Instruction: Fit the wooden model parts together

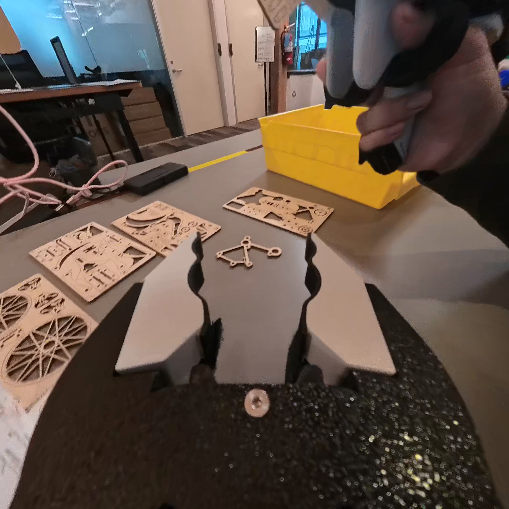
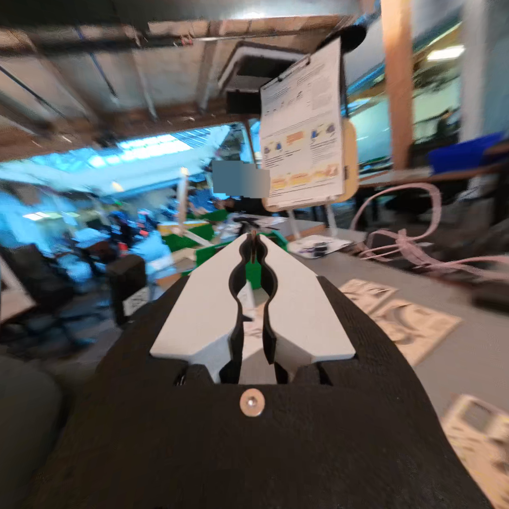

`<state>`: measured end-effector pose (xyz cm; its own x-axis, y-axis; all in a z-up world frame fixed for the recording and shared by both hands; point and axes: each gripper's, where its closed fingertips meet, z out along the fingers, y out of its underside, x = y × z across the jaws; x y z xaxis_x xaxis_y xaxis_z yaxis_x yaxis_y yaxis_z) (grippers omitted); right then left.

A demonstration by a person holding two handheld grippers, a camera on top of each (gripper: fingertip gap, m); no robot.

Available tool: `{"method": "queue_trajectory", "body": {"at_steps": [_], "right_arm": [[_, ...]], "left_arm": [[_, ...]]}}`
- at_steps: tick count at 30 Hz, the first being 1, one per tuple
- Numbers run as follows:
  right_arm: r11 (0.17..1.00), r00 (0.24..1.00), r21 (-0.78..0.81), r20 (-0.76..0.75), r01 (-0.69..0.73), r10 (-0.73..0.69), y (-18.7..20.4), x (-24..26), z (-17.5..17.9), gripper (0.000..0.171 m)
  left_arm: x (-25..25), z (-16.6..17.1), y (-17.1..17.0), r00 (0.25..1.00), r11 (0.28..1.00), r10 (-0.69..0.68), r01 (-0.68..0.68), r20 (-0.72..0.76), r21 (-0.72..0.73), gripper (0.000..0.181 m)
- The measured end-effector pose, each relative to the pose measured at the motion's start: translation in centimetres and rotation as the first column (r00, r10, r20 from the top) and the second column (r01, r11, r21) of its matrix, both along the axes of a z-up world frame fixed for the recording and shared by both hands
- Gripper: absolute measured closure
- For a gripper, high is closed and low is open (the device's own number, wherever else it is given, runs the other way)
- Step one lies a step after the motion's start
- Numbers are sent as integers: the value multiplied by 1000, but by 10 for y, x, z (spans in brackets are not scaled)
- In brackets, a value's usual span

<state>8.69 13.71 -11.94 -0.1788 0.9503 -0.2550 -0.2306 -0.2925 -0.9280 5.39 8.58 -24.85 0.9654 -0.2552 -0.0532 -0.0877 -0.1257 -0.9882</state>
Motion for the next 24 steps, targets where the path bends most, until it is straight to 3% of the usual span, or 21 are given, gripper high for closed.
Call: {"method": "queue_trajectory", "body": {"at_steps": [5, 10, 16, 21, 24], "right_arm": [[953, 975, -206, -54, -222, 215, -21, -11, -21, 170], [886, 934, -296, -109, -357, 340, -40, -16, -36, 170], [915, 935, -197, -50, -353, 350, -63, -26, -52, 170], [962, 962, -23, -15, -273, 273, -72, -28, -57, 171], [975, 974, 40, -52, -217, 219, -69, -24, -53, 171]], "left_arm": [[-18, -10, -4, 999, 999, 45, -45, 29, -13, 104], [-30, -13, -9, 988, 992, 129, -128, -91, 17, 111], [-23, -2, -16, 994, 991, 96, -91, -52, 101, 111], [-23, 15, -25, 998, 980, 59, -63, 25, 191, 112], [-24, 13, -26, 996, 985, 35, -48, 78, 167, 111]]}}
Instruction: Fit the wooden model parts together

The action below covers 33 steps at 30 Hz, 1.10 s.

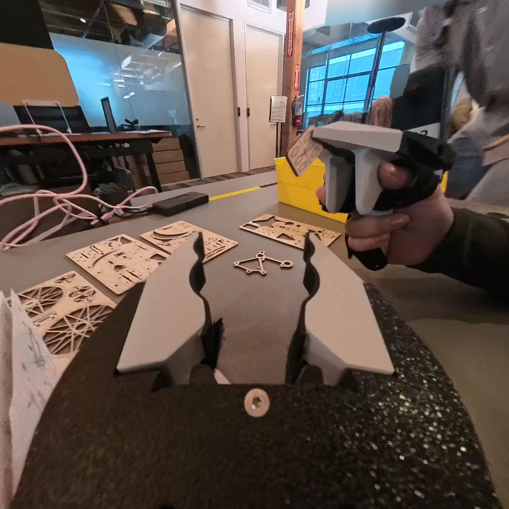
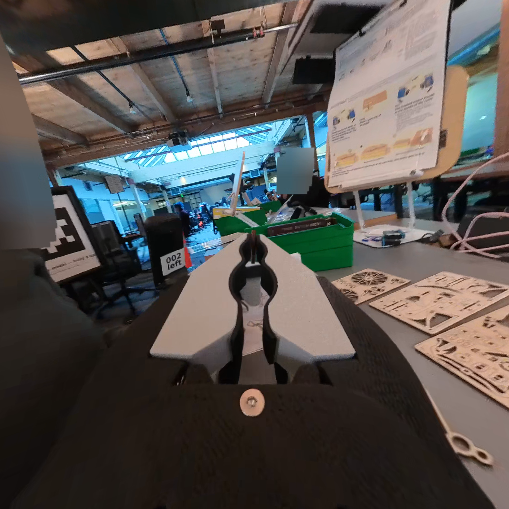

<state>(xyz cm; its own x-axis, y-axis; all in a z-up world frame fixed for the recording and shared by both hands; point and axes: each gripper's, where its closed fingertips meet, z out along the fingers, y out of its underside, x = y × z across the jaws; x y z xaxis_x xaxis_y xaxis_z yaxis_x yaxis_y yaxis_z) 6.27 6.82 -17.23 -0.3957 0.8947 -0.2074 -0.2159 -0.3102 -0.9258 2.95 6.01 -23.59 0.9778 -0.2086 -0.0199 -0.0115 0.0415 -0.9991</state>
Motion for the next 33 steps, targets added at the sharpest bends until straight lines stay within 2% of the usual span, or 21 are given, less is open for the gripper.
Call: {"method": "queue_trajectory", "body": {"at_steps": [5, 8, 11, 15, 19, 22, 25, 30, 33], "right_arm": [[969, 975, 122, -79, 215, -207, 14, 4, -4, 171], [868, 936, 350, -128, 353, -329, 9, 1, -19, 171], [762, 914, 507, -184, 403, -361, -4, -5, -30, 170], [729, 920, 563, -195, 390, -341, -14, -9, -36, 171], [738, 922, 556, -174, 382, -346, -10, -9, -39, 170], [748, 926, 551, -151, 369, -346, -8, -11, -42, 171], [753, 930, 552, -141, 358, -339, -9, -12, -43, 171], [758, 935, 555, -122, 342, -332, -9, -14, -46, 171], [765, 938, 552, -111, 332, -327, -9, -14, -47, 171]], "left_arm": [[7, 12, -14, 994, 995, -85, 81, 73, 65, 113], [19, 20, -34, 988, 986, -130, 120, 78, 119, 118], [29, 17, -51, 991, 987, -126, 119, 54, 110, 122], [19, -3, -65, 999, 999, -28, 29, 26, -20, 125], [-19, -15, -78, 985, 979, 172, -169, 12, -112, 122], [-57, -19, -86, 939, 927, 344, -343, -18, -152, 120], [-90, -38, -90, 884, 845, 457, -465, -96, -265, 118], [-109, -79, -93, 867, 722, 467, -487, -172, -492, 121], [-111, -93, -93, 869, 674, 461, -475, -181, -566, 112]]}}
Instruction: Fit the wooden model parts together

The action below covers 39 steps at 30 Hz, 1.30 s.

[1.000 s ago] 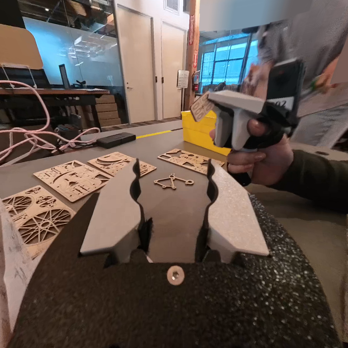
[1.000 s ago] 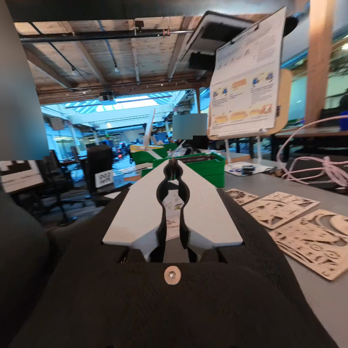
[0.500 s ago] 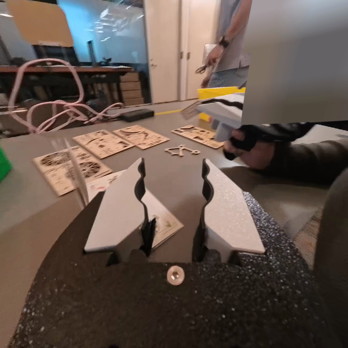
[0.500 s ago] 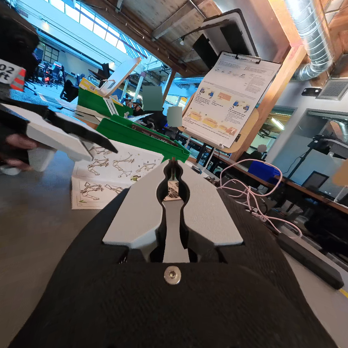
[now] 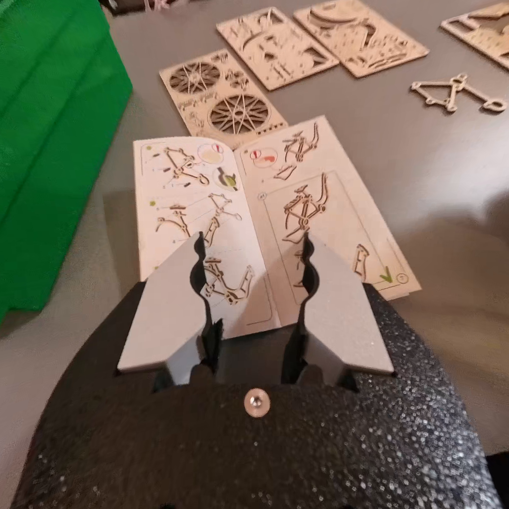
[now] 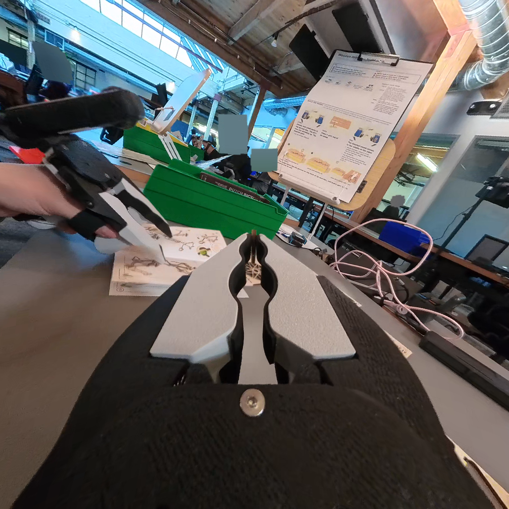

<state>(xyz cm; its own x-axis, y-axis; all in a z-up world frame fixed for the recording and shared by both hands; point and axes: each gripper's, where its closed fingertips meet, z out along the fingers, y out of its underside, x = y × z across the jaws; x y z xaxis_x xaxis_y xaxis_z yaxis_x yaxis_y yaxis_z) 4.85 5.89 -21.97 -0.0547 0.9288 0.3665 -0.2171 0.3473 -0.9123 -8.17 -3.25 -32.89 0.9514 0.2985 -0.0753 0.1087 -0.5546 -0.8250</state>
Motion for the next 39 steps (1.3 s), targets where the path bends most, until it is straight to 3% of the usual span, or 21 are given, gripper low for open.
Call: {"method": "queue_trajectory", "body": {"at_steps": [21, 27, 31, 34, 39], "right_arm": [[1000, 999, -17, 35, -21, 22, -2, -2, -5, 171], [998, 994, 16, 89, 59, -60, 9, -6, -12, 170], [990, 960, 118, 259, 74, -103, 17, -13, -39, 170], [954, 920, 296, 356, 55, -163, 17, -14, -60, 170], [724, 851, 688, 351, 48, -390, 29, -12, -85, 170]], "left_arm": [[-1, -12, -1, 997, 998, 13, -8, 74, -58, 101], [-1, -12, -1, 996, 998, 14, -8, 87, -59, 101], [4, -14, 0, 994, 998, -18, 25, 105, -65, 92], [7, -14, 0, 993, 997, -41, 48, 113, -63, 87], [15, -11, -1, 980, 992, -113, 121, 161, -43, 74]]}}
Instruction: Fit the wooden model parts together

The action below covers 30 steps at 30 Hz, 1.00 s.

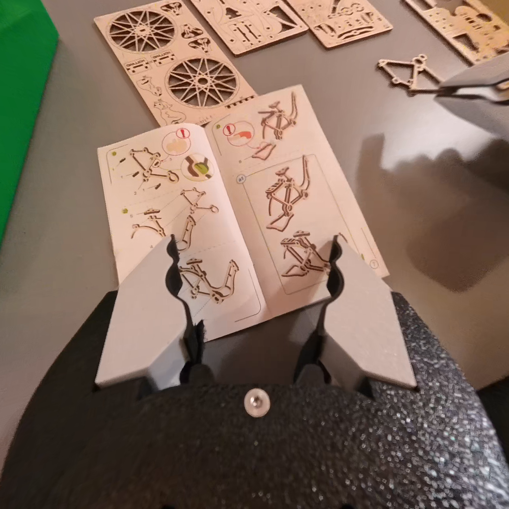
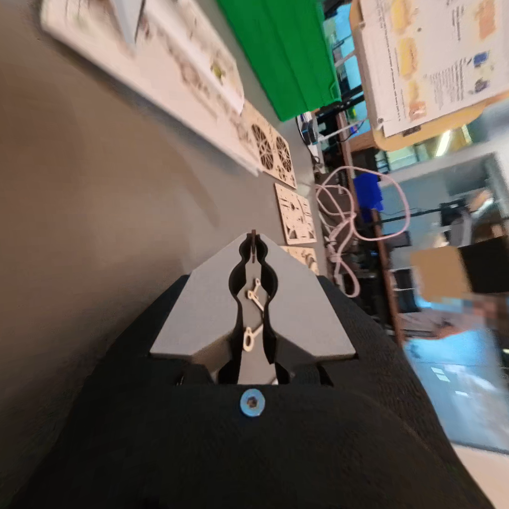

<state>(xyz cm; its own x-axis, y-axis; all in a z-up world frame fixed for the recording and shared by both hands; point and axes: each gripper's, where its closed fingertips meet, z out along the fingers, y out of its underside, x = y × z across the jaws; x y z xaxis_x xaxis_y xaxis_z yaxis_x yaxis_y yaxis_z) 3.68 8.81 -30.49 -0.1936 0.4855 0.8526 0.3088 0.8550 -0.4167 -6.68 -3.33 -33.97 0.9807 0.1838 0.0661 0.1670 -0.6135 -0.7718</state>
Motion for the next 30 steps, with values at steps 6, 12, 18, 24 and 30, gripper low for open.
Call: {"method": "queue_trajectory", "body": {"at_steps": [6, 12, 18, 24, 30], "right_arm": [[913, 996, 406, 91, -40, 3, -2, 0, -15, 168], [975, 977, 212, 211, -63, 17, -17, 8, -11, 124], [979, 978, -39, 75, 198, -194, -7, 16, 36, 119], [324, 961, -914, 182, 244, -210, -75, -13, 32, 110], [189, 921, -924, 275, 333, -278, -93, -28, -3, 103]], "left_arm": [[25, 20, 1, 956, 973, -206, 177, 211, 147, 69], [11, 46, -3, 946, 949, -271, 232, 177, 212, 73], [-2, 33, 3, 938, 948, -301, 275, 173, 159, 73], [-38, 46, -8, 982, 963, -178, 161, 62, 216, 57], [-27, 32, -6, 960, 965, -246, 229, 134, 129, 54]]}}
